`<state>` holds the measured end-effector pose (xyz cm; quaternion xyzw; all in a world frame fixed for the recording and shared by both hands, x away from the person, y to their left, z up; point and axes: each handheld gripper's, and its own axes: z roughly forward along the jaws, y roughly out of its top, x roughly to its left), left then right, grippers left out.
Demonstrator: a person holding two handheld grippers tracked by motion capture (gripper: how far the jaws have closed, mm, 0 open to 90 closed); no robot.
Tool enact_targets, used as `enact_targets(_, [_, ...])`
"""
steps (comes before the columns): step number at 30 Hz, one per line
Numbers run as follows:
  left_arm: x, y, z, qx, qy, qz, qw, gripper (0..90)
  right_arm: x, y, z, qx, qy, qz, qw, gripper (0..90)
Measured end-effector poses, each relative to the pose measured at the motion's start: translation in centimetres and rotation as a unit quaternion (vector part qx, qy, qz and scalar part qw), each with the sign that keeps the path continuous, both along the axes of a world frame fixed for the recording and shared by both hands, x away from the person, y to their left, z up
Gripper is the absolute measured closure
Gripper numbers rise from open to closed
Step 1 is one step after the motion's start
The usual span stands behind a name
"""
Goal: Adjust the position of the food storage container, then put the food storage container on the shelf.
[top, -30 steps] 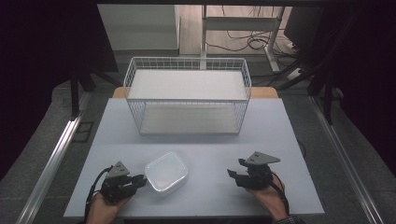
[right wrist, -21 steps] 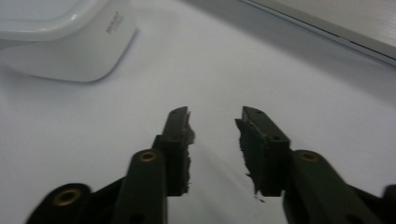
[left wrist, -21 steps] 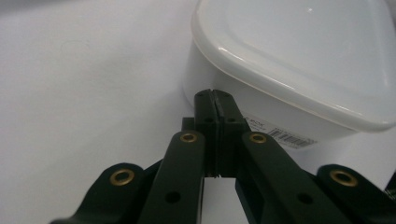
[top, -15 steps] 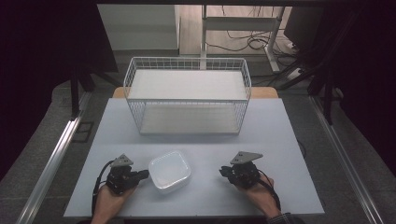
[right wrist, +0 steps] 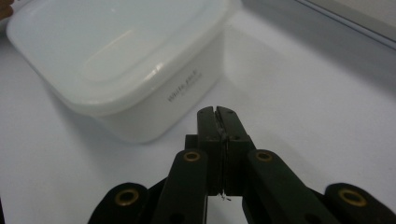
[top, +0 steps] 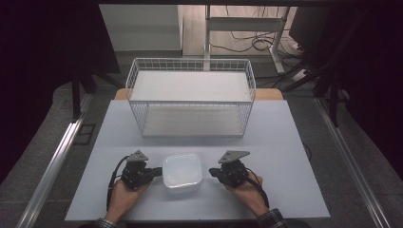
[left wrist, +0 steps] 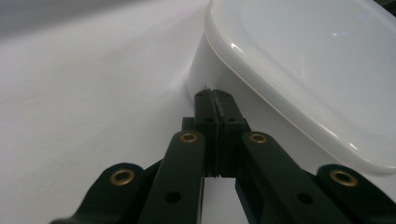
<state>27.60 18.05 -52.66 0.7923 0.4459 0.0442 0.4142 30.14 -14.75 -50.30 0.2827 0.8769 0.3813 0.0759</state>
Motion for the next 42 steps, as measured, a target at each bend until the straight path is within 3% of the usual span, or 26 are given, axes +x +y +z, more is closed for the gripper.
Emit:
enact_targets(7, [0.1, -1.6, 0.3, -0.013, 0.002, -0.024, 0.9996, 89.9, -0.2, -0.3, 0.1, 0.006, 0.011, -0.006, 0.9999, 88.4])
enact_targets(14, [0.0, -2.3, 0.3, -0.024, 0.003, -0.033, 0.9992, 89.9, -0.1, -0.9, 0.2, 0.005, 0.007, -0.023, 0.9997, 88.5])
enact_targets(18, [0.0, -2.9, 0.4, -0.013, -0.003, -0.036, 0.9993, 89.9, -0.1, -1.4, 0.3, 0.006, 0.007, -0.030, 0.9995, 88.4])
enact_targets(21, [-0.3, -3.0, 0.5, 0.018, -0.019, -0.034, 0.9991, 88.1, -0.2, -1.6, 0.3, 0.000, 0.002, -0.031, 0.9995, 87.2])
enact_targets(23, [-0.6, -2.8, 0.7, 0.037, -0.033, -0.032, 0.9983, 79.8, -0.3, -1.9, 0.4, -0.008, -0.011, -0.032, 0.9994, 84.5])
enact_targets(27, [-1.0, -2.1, 1.0, 0.042, -0.050, -0.027, 0.9975, 56.1, -0.6, -3.2, 0.8, -0.007, -0.032, -0.036, 0.9988, 74.3])
enact_targets(31, [-1.3, -1.4, 0.8, 0.049, -0.061, -0.027, 0.9965, 32.7, -0.7, -4.3, 0.9, -0.005, -0.035, -0.041, 0.9985, 53.7])
enact_targets(35, [-1.4, -0.6, 0.7, 0.037, -0.052, -0.027, 0.9976, 19.8, -0.6, -4.7, 0.5, -0.013, -0.038, -0.042, 0.9983, 32.7])
enact_targets(42, [-1.5, 0.2, 0.5, 0.029, -0.063, -0.022, 0.9973, 6.8, -0.3, -4.7, 0.3, -0.002, -0.040, -0.048, 0.9980, 12.6])
